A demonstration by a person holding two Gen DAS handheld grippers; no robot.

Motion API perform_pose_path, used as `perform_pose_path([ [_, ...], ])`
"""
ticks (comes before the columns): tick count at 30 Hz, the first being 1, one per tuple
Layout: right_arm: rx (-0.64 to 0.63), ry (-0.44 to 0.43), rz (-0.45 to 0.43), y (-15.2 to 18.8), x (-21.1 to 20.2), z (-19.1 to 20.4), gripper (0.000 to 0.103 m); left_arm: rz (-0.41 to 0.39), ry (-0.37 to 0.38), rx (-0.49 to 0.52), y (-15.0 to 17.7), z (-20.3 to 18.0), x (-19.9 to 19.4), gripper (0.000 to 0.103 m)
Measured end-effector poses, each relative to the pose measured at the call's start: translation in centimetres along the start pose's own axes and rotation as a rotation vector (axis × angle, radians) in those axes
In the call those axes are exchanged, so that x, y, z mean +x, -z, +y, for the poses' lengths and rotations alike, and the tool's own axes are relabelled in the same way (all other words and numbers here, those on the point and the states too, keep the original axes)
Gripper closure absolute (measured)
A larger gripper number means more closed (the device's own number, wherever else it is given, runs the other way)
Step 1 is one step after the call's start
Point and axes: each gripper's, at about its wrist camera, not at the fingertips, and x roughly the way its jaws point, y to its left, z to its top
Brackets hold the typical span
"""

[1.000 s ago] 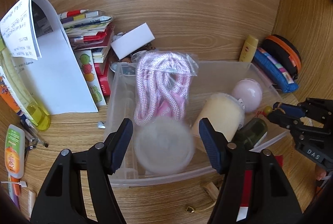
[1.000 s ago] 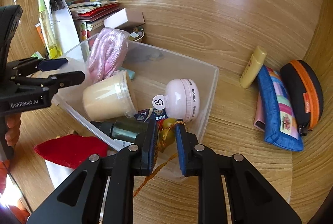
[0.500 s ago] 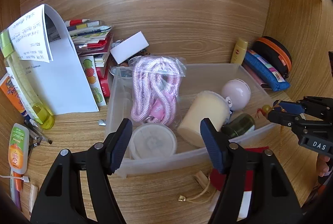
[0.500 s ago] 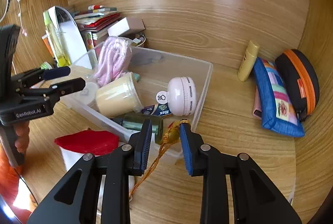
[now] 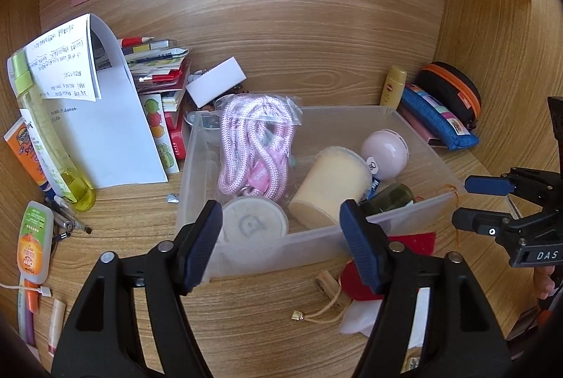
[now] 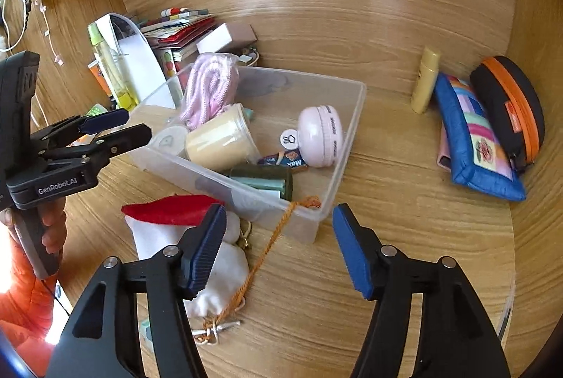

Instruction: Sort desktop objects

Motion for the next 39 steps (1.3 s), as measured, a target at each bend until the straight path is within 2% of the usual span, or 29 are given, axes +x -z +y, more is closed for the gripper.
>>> perform_pose_path([
  [5, 0.014, -0.003, -0.022, 0.8, -1.2, 0.1, 0.043, -0.017, -0.019, 0.027, 0.8, -0.6, -0.9, 0.022],
  [10, -0.034, -0.018, -0.051, 1.3, -2.3, 2.0, 0.043, -0.005, -0.011, 0.036, 1.8, -0.7, -1.7, 0.020],
  [13, -0.044, -0.038, -0.053, 1.7, -2.5, 2.8, 0.035, 0.009, -0.012, 0.056, 2.8, -0.9, -2.1, 0.019],
  [22, -0.080, -0.077, -0.008, 4.3, -2.4, 5.2, 0.035, 0.060, -0.012, 0.024, 5.9, 0.3, -3.4, 0.016],
  [28, -0.050, -0.106, 0.033, 6.8, -2.0, 5.6, 0.035, 0.095, -0.025, -0.015, 8.0, 1.2, -3.8, 0.013],
  [33, -0.047, -0.128, 0.082, 9.0, -1.7, 6.7, 0.035, 0.124, -0.005, -0.063, 9.1, 2.0, -3.8, 0.013],
  [37, -0.093, -0.120, 0.080, 10.2, -1.6, 8.4, 0.035, 0.125, 0.012, -0.073, 9.6, 2.0, -4.1, 0.013],
  [38, -0.106, -0.116, 0.079, 10.5, -1.6, 8.9, 0.037, 0.126, 0.019, -0.072, 9.6, 1.9, -4.2, 0.013],
  [39, -0.119, -0.107, 0.077, 10.7, -1.4, 9.4, 0.043, 0.127, 0.027, -0.068, 9.7, 1.7, -4.3, 0.013],
])
